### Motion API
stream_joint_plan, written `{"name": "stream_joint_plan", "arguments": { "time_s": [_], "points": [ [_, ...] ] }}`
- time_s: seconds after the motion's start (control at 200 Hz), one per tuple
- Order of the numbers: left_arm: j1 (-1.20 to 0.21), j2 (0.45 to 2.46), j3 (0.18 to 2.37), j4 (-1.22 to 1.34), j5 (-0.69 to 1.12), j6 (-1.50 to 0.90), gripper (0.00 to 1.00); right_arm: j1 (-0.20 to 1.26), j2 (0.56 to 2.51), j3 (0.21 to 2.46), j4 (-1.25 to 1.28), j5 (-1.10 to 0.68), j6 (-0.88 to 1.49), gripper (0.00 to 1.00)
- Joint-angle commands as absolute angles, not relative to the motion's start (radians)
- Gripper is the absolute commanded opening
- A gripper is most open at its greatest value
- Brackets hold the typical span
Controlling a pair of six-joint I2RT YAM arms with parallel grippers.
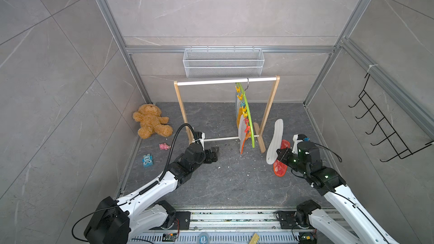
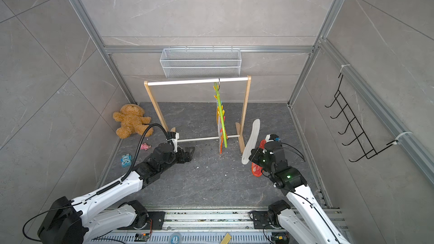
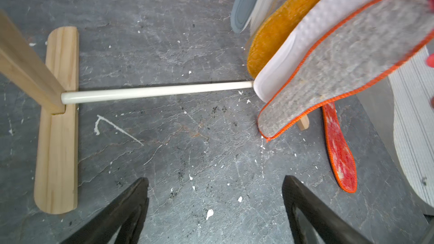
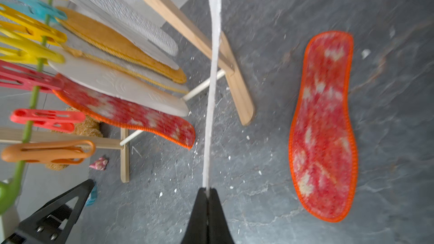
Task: Take the shoe insoles off the hanger
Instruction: Place the insole at the center of the board.
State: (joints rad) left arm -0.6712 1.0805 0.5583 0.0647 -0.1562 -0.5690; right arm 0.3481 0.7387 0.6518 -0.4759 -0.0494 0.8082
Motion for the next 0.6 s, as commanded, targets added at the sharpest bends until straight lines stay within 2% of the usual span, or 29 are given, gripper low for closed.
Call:
{"name": "stream_joint_plan", "arguments": {
  "time_s": [0.0,0.18,0.594],
  "points": [
    [-0.665,1.081,0.554,0.128,-0.238,-0.642,0.91,0.345,0.734,0.582,-0.383,-0.177,0.902,0.0],
    [-0.664,1.086,0.554,0.098,-0.302,-0.66,0.91,0.348,0.686,0.453,-0.296,-0.291,0.986,0.0],
    [-0.665,1.144,0.581,0.122,-0.29,-0.672,0.91,0.416,0.639,0.31,-0.186,-0.378,1.019,0.0]
  ]
}}
